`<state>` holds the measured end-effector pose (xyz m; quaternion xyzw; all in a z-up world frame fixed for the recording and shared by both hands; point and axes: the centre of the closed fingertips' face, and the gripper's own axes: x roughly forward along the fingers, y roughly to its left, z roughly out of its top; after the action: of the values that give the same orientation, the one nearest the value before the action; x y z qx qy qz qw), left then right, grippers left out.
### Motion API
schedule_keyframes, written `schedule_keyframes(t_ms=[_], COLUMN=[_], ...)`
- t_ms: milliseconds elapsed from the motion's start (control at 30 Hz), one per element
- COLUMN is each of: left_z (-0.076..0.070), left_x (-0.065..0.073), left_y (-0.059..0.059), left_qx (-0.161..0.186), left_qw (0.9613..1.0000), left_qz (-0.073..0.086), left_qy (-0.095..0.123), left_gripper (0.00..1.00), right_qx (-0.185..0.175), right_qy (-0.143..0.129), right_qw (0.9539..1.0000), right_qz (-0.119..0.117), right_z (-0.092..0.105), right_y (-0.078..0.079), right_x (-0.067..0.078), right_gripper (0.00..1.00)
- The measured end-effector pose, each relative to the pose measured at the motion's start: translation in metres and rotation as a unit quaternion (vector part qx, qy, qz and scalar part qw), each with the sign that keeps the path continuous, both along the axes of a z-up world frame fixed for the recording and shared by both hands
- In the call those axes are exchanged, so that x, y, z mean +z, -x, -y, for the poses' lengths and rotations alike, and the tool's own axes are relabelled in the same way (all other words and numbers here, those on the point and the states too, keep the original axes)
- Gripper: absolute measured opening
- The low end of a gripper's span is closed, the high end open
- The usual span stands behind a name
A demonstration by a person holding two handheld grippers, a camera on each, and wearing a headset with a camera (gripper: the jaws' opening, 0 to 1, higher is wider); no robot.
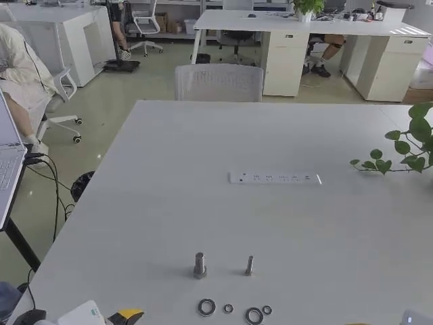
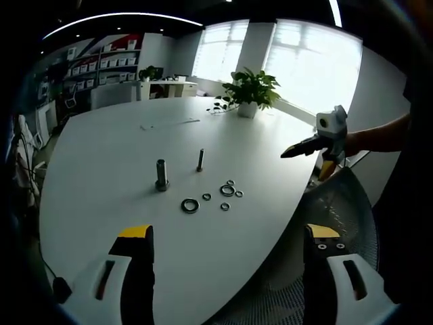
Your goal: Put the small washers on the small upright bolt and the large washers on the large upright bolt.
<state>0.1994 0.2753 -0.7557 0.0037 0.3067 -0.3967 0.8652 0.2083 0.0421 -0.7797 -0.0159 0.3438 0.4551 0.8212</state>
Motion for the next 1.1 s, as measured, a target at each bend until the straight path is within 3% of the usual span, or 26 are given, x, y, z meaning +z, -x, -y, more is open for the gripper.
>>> schedule_keyframes(t_ms=[367,767,900,1100], left_z=[-0.003,0.001,0.003,0.001], left_x=[0.001,-0.004,-0.001,0.004], left_y=[-0.002,-0.001,-0.002,-0.005], left_qx=[0.007,0.003,0.003,0.001], left_qw=[1.0,1.0,1.0,0.9999], left_qz=[0.005,-0.001,0.003,0.014], left_qy=[0.004,0.006,0.007,0.0], left_gripper=[0.92,0.91,0.91,0.91], right_qx=[0.01,0.023,0.029,0.036], right_qy=[0.007,0.002,0.008,0.015], right_qw=[0.9999,0.9997,0.9995,0.9992], right_qz=[0.001,0.005,-0.003,0.0], right_z=[-0.005,-0.022,-0.024,-0.028], right_y=[-0.004,-0.017,-0.019,-0.023], right_x=[0.002,0.007,0.009,0.01], right_gripper=[0.96,0.95,0.84,0.85])
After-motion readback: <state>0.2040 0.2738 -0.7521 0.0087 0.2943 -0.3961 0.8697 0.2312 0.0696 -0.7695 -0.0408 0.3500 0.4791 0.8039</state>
